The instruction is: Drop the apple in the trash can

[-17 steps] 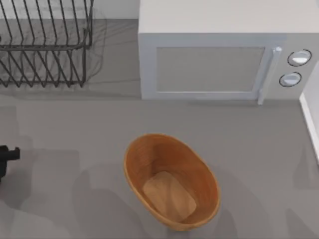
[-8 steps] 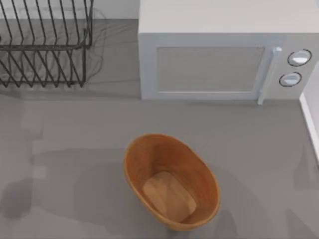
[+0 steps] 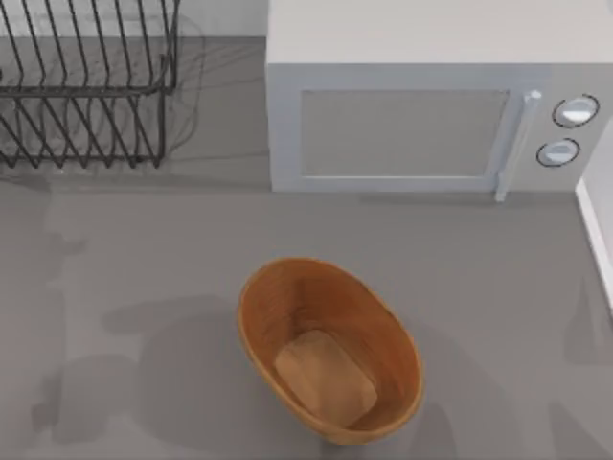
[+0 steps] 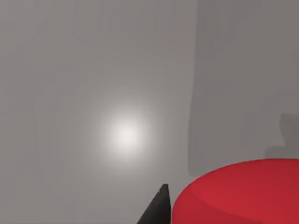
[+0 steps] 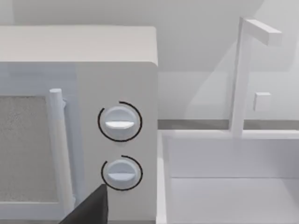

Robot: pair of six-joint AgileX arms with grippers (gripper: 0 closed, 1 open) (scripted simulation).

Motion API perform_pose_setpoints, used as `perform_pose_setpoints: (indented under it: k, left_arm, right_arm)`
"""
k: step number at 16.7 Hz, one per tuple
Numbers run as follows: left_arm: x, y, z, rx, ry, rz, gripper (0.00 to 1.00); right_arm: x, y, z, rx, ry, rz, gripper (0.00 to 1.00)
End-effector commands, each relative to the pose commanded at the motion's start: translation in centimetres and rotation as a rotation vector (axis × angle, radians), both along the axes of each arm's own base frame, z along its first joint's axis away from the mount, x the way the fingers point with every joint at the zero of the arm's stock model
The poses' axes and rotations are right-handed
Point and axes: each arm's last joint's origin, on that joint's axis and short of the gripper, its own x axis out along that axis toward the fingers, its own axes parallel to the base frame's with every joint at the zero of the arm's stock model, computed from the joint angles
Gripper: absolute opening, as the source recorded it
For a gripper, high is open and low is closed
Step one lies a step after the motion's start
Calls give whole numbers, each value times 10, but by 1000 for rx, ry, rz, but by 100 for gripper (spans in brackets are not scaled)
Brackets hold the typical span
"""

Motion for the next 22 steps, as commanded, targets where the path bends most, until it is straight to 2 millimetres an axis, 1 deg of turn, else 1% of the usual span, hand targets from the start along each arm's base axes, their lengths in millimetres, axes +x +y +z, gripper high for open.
perform_pose_setpoints:
  k: [3, 5, 7, 10, 13, 16, 19, 22]
  left_arm:
    - [1, 0, -1, 0, 5, 6, 0]
    - [7, -6, 0, -1, 10, 32, 0]
    - [15, -18, 1, -2, 18, 81, 0]
    - [31, -47, 4, 1, 35, 198, 0]
    - [44, -87, 4, 11, 57, 375, 0]
    - [50, -137, 2, 34, 76, 591, 0]
    - [46, -190, 0, 63, 82, 817, 0]
    - [32, -242, -1, 82, 69, 1028, 0]
  right_arm:
    - [0, 0, 0, 0, 0, 0, 100]
    - [0, 0, 0, 0, 0, 0, 100]
    - [0, 0, 0, 0, 0, 0, 100]
    - [0, 0, 0, 0, 0, 0, 100]
    - [0, 0, 0, 0, 0, 0, 100]
    - [0, 0, 0, 0, 0, 0, 100]
    - [0, 0, 0, 0, 0, 0, 100]
    - [0, 0, 0, 0, 0, 0, 100]
